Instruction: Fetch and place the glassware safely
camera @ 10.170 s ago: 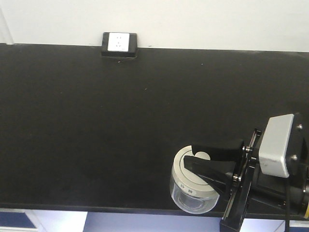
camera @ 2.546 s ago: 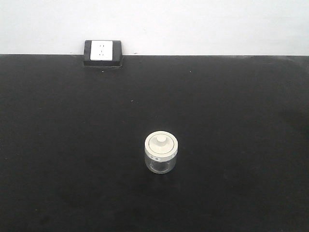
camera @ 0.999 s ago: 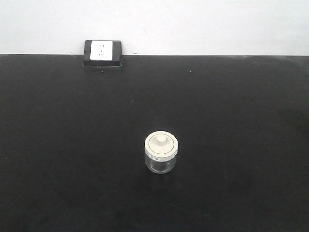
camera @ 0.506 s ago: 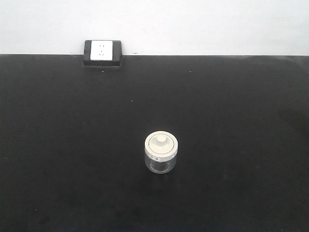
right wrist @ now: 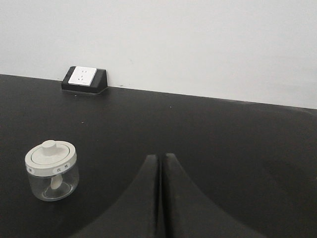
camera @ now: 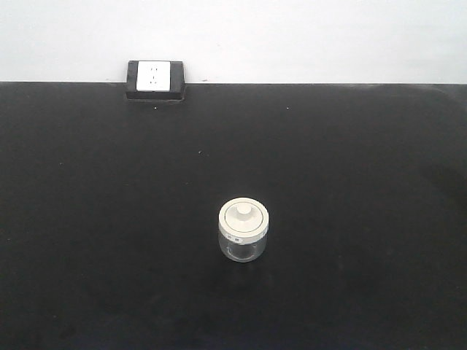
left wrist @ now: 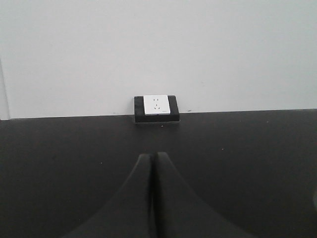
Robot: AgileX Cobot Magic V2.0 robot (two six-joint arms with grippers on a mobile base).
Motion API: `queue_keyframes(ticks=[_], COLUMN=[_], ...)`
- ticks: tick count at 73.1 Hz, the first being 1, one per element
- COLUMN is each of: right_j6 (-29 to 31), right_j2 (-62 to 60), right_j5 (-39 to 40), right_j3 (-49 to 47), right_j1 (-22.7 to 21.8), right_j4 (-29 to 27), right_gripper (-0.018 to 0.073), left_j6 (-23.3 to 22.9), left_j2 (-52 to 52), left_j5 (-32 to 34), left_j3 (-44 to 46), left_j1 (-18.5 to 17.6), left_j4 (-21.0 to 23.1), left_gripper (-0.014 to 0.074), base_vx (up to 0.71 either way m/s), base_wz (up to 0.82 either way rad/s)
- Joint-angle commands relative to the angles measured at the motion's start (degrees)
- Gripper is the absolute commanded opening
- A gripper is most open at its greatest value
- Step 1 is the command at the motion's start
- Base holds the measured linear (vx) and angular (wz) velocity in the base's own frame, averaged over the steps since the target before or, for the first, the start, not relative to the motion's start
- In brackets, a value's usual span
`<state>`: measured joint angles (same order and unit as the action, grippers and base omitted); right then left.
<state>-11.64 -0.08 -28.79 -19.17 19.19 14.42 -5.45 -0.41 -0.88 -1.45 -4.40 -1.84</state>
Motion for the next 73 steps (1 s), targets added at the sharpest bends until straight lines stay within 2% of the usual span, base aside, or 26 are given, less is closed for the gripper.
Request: queue_keyframes(ticks=[1,28,37,45,53,62,73], right_j6=[0.21,0.34,1.81,4.15,7.79,7.96,7.7], right_j2=[1.23,1.23,1.23,1.23,1.05,1.05,1.05], right_j5=[4.04,4.29,5.86,10.85,18.45,25.74,30.83], right_j3=[-1.45,-1.45,-1.32,1.34,7.6,13.8,19.3], right_j1=[-0.1,-0.54,-5.28,-11.14,-14.84,-14.67,-13.54], right_j4=[0.78,0.46,-2.95,-7.06,-9.8,-9.59,-9.65], right_gripper=[-0.0008,-0.0008,-0.0008,-0.0008,-0.0008,-0.0008,-0.0008], left_j6=[-0.1,-0.1,-0.1,-0.1,-0.1,-0.1,-0.1], left_j2=[-1.0,-1.0,-1.0,-1.0,-1.0,-1.0,-1.0], left_j5=[4.51,4.51,4.51,4.51,4.51,4.51,4.51], left_j3=[-1.77,-1.77,-1.77,-1.77,-1.77,-1.77,-1.77], left_j1=[-0.47,-0.47,-0.47,-0.47,-0.47,-0.47,-0.47], left_j4=[0.47,0.47,0.47,0.47,0.47,0.47,0.47], left_gripper=[-0.0007,-0.0007,-0.0007,-0.0007,-0.0007,-0.0007,-0.0007], base_vx=[0.0,0.0,0.0,0.0,0.0,0.0,0.0], base_wz=[0.0,0.0,0.0,0.0,0.0,0.0,0.0])
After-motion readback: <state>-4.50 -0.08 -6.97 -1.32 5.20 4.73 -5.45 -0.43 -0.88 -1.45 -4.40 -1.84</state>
